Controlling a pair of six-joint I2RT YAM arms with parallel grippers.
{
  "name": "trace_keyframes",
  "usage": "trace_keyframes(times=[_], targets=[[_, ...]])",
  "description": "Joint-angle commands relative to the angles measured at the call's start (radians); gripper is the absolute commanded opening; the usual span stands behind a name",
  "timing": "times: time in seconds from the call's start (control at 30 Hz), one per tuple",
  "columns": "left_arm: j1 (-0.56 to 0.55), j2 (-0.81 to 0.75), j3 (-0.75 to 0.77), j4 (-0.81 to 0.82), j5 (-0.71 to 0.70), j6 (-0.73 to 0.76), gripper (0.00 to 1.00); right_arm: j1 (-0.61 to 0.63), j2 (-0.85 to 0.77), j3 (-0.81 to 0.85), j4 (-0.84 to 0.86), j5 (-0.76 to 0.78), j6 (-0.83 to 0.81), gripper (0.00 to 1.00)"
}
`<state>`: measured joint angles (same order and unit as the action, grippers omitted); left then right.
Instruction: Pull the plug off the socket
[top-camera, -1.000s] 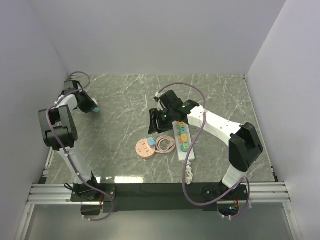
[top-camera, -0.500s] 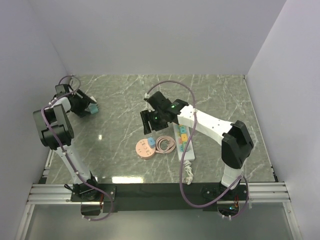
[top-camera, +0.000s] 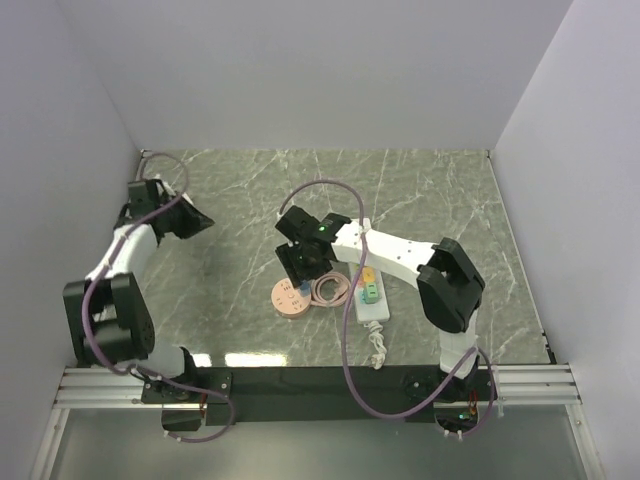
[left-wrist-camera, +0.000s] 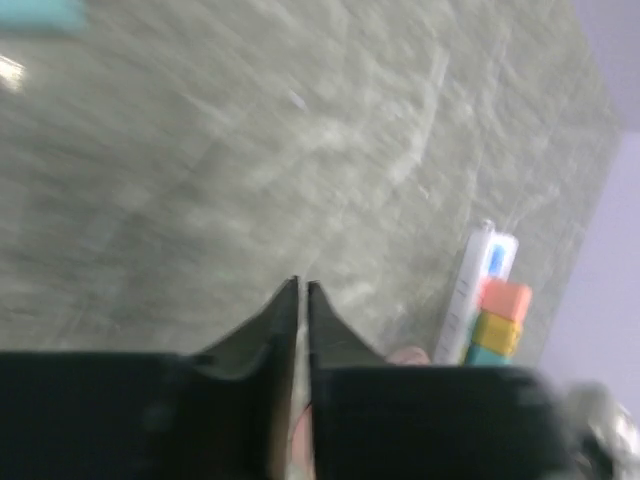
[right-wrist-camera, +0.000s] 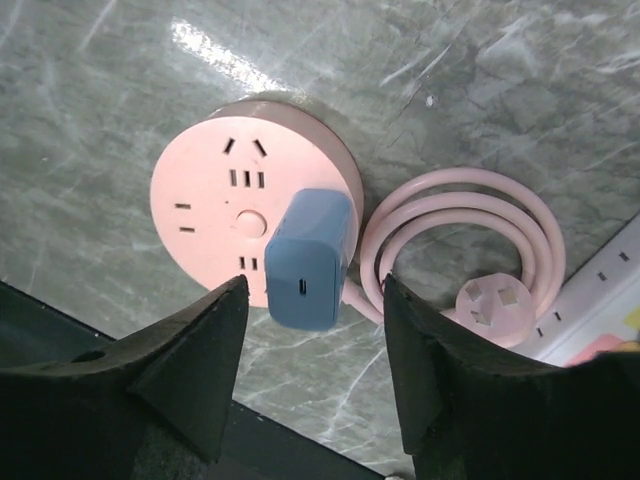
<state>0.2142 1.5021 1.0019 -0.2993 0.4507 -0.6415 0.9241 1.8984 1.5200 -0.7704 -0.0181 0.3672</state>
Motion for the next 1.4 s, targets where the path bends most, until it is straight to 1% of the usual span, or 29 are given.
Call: trace_keyframes(times=[0.0,0.03,0.07,0.1,0.13,0.17,0.2,0.23,0.27,0.33,0.47,0.63,0.7,0.77,0.9,1.03,1.17,1.37], targets=[[-0.104,-0.080,-0.106,0.018,0.078,0.031,0.01,0.009,0.036,0.035,0.022,0.023,-0.001,0.61],[-0.130,-0.094,-0.127,0.029,0.091,0.026,0.01,0.009,0.053,0.037,0.020,0.021,0.001,0.59],[-0.181,-0.114,-0.146,0.038,0.097,0.022,0.01,0.010,0.060,0.039,0.022,0.021,0.006,0.56],[-0.203,-0.121,-0.187,0.052,0.117,0.005,0.01,0.010,0.070,0.037,0.023,0.021,0.007,0.54],[-0.213,-0.131,-0.210,0.104,0.129,-0.009,0.01,0.010,0.079,0.034,0.028,0.023,0.009,0.52],[-0.270,-0.137,-0.230,0.124,0.143,-0.023,0.01,0.010,0.080,0.031,0.036,0.021,0.012,0.46],[-0.288,-0.149,-0.262,0.143,0.152,-0.046,0.01,0.012,0.080,0.022,0.042,0.021,0.013,0.39],[-0.303,-0.155,-0.282,0.199,0.181,-0.066,0.01,0.010,0.079,0.020,0.051,0.023,0.015,0.28],[-0.324,-0.161,-0.304,0.234,0.201,-0.088,0.01,0.010,0.073,0.019,0.052,0.029,0.025,0.01],[-0.349,-0.177,-0.350,0.291,0.258,-0.142,0.01,0.010,0.053,0.008,0.066,0.033,0.032,0.00],[-0.441,-0.181,-0.394,0.409,0.298,-0.194,0.01,0.010,0.044,0.006,0.066,0.036,0.052,0.00],[-0.525,-0.126,-0.434,0.440,0.247,-0.218,0.01,0.010,0.062,0.045,0.051,0.044,0.091,0.00],[-0.565,-0.091,-0.447,0.422,0.182,-0.219,0.01,0.010,0.064,0.063,0.049,0.049,0.116,0.00],[-0.591,-0.062,-0.457,0.425,0.160,-0.225,0.01,0.009,0.060,0.074,0.045,0.058,0.136,0.00],[-0.608,-0.034,-0.476,0.394,0.073,-0.222,0.01,0.010,0.048,0.092,0.033,0.093,0.162,0.00],[-0.610,-0.003,-0.471,0.364,-0.006,-0.205,0.01,0.010,0.048,0.104,0.033,0.070,0.159,0.00],[-0.610,0.093,-0.460,0.367,-0.055,-0.207,0.00,0.010,0.041,0.117,0.020,0.058,0.165,0.00],[-0.610,0.229,-0.465,0.422,-0.073,-0.228,0.00,0.009,-0.008,0.154,-0.027,0.081,0.164,0.00]])
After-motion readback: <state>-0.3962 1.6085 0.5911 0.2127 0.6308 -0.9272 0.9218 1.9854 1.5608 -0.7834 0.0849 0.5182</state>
